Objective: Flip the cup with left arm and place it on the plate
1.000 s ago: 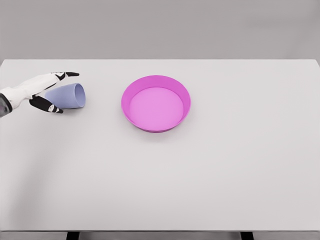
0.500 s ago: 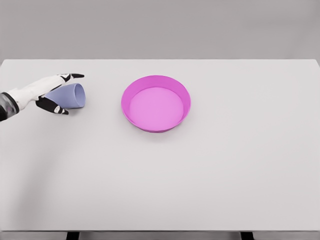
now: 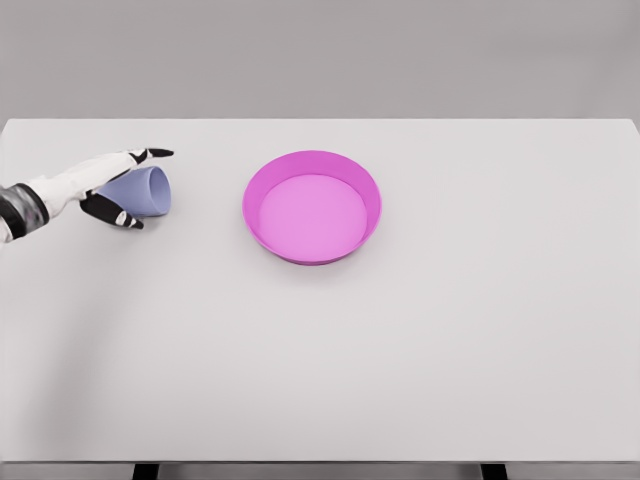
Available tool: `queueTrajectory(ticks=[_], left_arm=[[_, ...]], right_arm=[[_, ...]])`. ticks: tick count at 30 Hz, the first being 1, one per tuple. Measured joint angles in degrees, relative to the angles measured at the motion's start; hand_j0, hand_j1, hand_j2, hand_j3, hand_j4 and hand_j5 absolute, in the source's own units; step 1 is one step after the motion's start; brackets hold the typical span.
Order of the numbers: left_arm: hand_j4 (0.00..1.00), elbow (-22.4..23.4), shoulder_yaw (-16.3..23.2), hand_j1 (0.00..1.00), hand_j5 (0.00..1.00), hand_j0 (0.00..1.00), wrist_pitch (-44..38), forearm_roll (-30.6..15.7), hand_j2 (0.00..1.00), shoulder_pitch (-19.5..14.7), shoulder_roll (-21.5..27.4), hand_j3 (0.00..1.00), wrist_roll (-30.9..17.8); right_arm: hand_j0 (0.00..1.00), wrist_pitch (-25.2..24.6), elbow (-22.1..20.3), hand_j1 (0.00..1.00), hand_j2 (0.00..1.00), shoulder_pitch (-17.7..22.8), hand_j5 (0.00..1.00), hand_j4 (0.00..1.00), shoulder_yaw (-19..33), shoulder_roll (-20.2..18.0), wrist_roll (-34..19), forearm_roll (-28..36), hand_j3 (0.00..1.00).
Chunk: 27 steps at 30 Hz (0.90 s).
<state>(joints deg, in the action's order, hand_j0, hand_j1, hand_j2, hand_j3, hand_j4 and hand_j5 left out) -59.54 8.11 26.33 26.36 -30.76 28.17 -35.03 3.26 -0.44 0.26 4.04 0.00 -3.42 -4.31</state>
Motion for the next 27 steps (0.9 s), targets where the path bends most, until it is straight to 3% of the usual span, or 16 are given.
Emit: queueTrajectory(ticks=[3,10,27], left_arm=[[0.99,0.21,0.01,0.99,0.99,0.99,-0.41,0.67,0.99,0.0,-0.07,0.99,0.0],[0.84,-0.02,0.01,0.84,0.84,0.84,-0.49,1.29,0.84,0.09,-0.08,0.84,0.0],[0.72,-0.55,0.1,0.72,0.72,0.72,-0.16,1.41,0.72,0.09,-0.08,0.72,0.0]], right_arm=[[1.0,-0.01,0.0,1.0,1.0,0.0,1.0,1.0,0.0,0.0,0.0,0.0,1.0],[1.0,0.01,0.0,1.0,1.0,0.0,1.0,1.0,0.0,0.0,0.0,0.0,1.0],[1.0,0.02,0.0,1.0,1.0,0.0,1.0,1.0,0.0,0.0,0.0,0.0,1.0]])
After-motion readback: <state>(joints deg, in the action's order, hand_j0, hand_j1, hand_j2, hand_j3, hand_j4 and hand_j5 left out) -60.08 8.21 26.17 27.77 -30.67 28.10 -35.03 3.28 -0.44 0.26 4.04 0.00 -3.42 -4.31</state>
